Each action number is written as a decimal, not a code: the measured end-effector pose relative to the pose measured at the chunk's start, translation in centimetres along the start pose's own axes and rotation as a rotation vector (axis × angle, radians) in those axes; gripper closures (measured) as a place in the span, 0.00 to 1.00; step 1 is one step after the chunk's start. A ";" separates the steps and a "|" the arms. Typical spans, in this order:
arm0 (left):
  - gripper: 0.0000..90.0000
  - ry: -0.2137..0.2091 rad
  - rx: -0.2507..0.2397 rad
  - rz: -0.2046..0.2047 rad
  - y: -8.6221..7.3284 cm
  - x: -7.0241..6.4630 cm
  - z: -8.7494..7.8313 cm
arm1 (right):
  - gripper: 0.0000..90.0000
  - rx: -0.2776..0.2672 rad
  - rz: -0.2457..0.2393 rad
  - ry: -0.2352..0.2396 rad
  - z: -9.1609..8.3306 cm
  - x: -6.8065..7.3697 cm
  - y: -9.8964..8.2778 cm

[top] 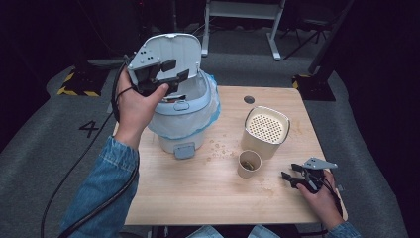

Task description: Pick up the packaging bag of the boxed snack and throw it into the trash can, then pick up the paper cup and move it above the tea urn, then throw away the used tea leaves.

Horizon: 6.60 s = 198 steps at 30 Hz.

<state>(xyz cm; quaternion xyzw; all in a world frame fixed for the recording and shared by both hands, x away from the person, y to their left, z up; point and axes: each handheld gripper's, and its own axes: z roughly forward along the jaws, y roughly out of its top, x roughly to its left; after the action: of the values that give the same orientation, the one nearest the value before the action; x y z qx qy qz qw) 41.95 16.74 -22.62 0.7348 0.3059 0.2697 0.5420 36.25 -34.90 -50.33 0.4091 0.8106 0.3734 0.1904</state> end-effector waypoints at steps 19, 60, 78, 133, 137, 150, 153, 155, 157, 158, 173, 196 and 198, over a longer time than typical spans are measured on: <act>0.51 -0.116 0.081 0.008 -5.6 -3.5 -3.5 | 0.45 0.000 0.001 0.000 0.0 0.0 0.0; 0.45 -0.121 0.337 -0.140 -21.9 -3.8 -2.6 | 0.27 0.046 -0.017 0.018 0.0 0.5 0.4; 0.41 -0.121 0.561 -0.137 -26.3 -3.0 -0.3 | 0.23 0.022 -0.086 0.124 -0.9 3.6 2.6; 0.11 -0.083 0.547 -0.054 -28.4 -3.0 1.4 | 0.33 -0.094 -0.178 0.234 5.1 9.2 7.1; 0.11 -0.083 0.547 -0.054 -28.4 -3.0 1.4 | 0.33 -0.102 -0.193 0.238 4.7 9.1 7.2; 0.11 -0.085 0.547 -0.055 -28.4 -2.9 1.4 | 0.33 -0.093 -0.192 0.278 3.2 8.3 7.9; 0.11 -0.084 0.548 -0.055 -28.4 -3.0 1.4 | 0.33 -0.097 -0.197 0.280 2.5 8.0 8.3; 0.11 -0.084 0.546 -0.055 -28.4 -3.0 1.4 | 0.33 -0.098 -0.196 0.278 2.1 7.7 8.4; 0.11 -0.084 0.548 -0.055 -28.4 -2.9 1.4 | 0.33 -0.103 -0.198 0.280 1.6 7.4 8.6; 0.11 -0.084 0.548 -0.055 -28.4 -2.9 1.4 | 0.33 -0.107 -0.196 0.281 1.4 7.3 8.7; 0.11 -0.076 0.546 -0.060 -28.3 -2.9 1.6 | 0.33 -0.157 -0.193 0.250 -3.4 4.5 11.6; 0.10 -0.084 0.548 -0.057 -28.3 -2.8 1.6 | 0.33 -0.204 -0.189 0.179 -7.2 1.1 17.9; 0.10 -0.087 0.549 -0.053 -28.3 -2.8 1.7 | 0.33 -0.207 -0.186 0.160 -7.1 0.8 18.3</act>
<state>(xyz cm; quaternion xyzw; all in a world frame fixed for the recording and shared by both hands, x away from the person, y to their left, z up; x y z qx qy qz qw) 36.86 19.98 -50.47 0.8568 0.3629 0.1306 0.3422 40.97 -30.39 -31.80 0.2793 0.8147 0.4670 0.2003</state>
